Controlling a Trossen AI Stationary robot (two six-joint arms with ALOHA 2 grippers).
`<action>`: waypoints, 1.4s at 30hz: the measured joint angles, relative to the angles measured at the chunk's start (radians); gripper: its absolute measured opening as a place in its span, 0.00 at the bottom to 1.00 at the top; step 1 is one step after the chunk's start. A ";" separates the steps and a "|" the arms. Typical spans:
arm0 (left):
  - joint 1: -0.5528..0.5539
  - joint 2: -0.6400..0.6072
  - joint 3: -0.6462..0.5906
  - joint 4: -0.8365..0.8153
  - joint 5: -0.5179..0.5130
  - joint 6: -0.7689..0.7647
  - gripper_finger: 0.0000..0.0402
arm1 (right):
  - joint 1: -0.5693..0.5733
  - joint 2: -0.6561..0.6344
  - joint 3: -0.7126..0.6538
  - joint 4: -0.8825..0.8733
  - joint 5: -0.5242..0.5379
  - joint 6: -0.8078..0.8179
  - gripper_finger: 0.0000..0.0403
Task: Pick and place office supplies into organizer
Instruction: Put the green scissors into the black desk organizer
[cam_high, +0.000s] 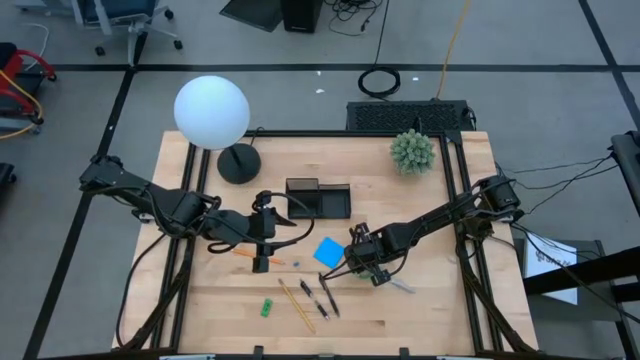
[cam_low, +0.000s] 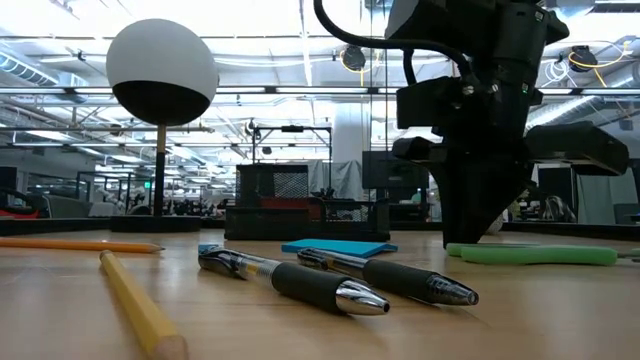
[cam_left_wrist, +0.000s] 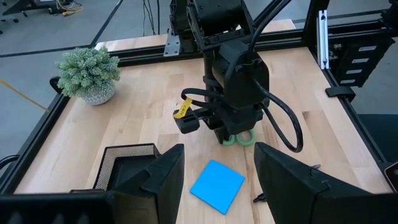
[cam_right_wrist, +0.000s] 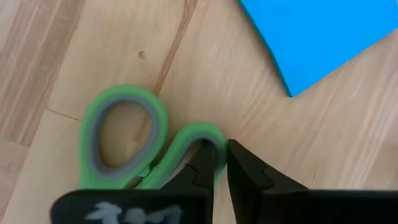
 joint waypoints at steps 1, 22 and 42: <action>0.000 0.000 0.000 0.000 0.000 0.000 0.49 | 0.000 -0.001 0.000 0.001 0.002 -0.003 0.03; 0.001 0.000 0.000 0.007 -0.065 0.002 0.49 | -0.079 -0.170 -0.003 0.012 0.036 -0.010 0.04; -0.069 -0.059 -0.001 -0.006 -0.280 0.009 0.49 | -0.120 -0.261 -0.001 0.215 0.265 -0.159 0.03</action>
